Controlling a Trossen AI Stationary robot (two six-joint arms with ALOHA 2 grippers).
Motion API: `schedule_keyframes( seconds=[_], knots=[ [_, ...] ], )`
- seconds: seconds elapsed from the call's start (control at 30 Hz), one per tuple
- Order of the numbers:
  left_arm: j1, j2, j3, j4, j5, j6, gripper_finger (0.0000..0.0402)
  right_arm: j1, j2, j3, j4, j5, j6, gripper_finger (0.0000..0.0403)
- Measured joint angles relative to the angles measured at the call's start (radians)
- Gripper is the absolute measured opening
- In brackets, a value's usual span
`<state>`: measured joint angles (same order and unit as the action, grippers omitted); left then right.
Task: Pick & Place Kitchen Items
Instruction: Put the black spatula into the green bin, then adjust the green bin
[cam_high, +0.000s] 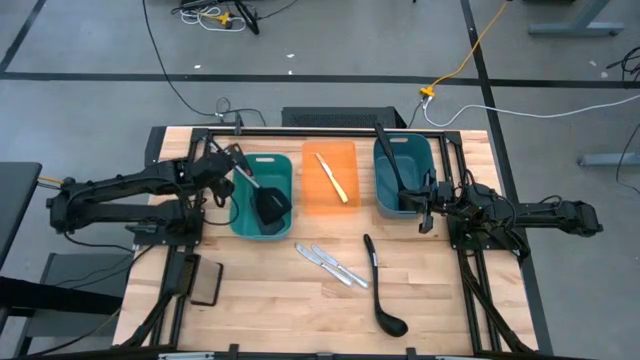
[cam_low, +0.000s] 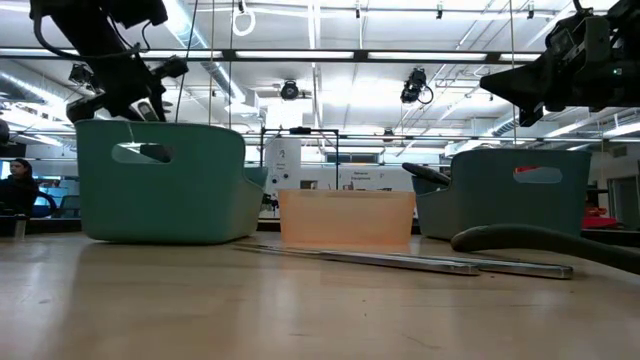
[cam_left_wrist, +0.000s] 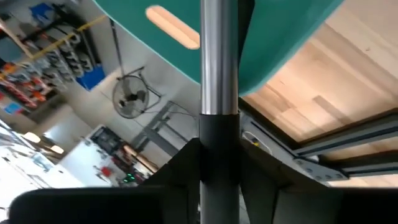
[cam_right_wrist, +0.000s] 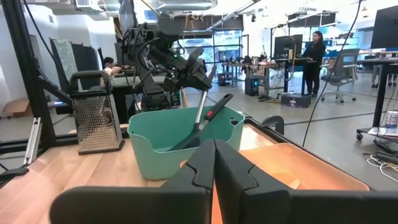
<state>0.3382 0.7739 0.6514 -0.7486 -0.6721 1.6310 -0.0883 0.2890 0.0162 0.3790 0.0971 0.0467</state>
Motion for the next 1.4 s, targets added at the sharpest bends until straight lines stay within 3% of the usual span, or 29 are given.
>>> schedule_keyframes(
  seconds=[0.2, 0.5, 0.63, 0.83, 0.97, 1.07, 1.2, 1.3, 1.4],
  knots=[
    [0.055, 0.015, -0.002, 0.001, 0.03, 0.004, 0.0137, 0.0, 0.0, 0.0, 0.0, -0.002, 0.011, 0.0011],
    [0.074, -0.019, 0.008, 0.176, -0.03, -0.003, 0.0138, 0.0, 0.0, 0.0, 0.001, -0.001, 0.018, 0.0011],
    [0.067, -0.049, 0.061, 0.195, -0.002, -0.095, 0.0135, 0.0, 0.0, 0.0, 0.001, -0.001, 0.02, 0.0011],
    [0.018, -0.05, 0.154, 0.121, 0.037, -0.461, 0.0119, 0.0, 0.0, 0.0, 0.002, -0.001, 0.02, 0.0011],
    [-0.066, 0.002, 0.245, 0.036, 0.16, -0.804, 0.0087, 0.0, 0.0, 0.0, 0.002, 0.0, 0.019, 0.0011],
    [-0.144, 0.061, 0.313, -0.012, 0.31, -1.065, 0.0054, 0.0, 0.0, 0.0, 0.003, 0.0, 0.019, 0.0011],
    [-0.258, 0.153, 0.378, -0.039, 0.433, -1.308, 0.0017, 0.0, 0.0, 0.0, 0.003, 0.0, 0.019, 0.0011],
    [-0.351, 0.232, 0.406, -0.095, 0.442, -1.465, 0.0013, 0.0, 0.0, 0.0, 0.012, 0.0, 0.02, 0.0011],
    [-0.426, 0.322, 0.437, -0.147, 0.465, -1.559, 0.0037, 0.0, 0.001, -0.001, 0.018, -0.001, 0.021, 0.0011]
  ],
)
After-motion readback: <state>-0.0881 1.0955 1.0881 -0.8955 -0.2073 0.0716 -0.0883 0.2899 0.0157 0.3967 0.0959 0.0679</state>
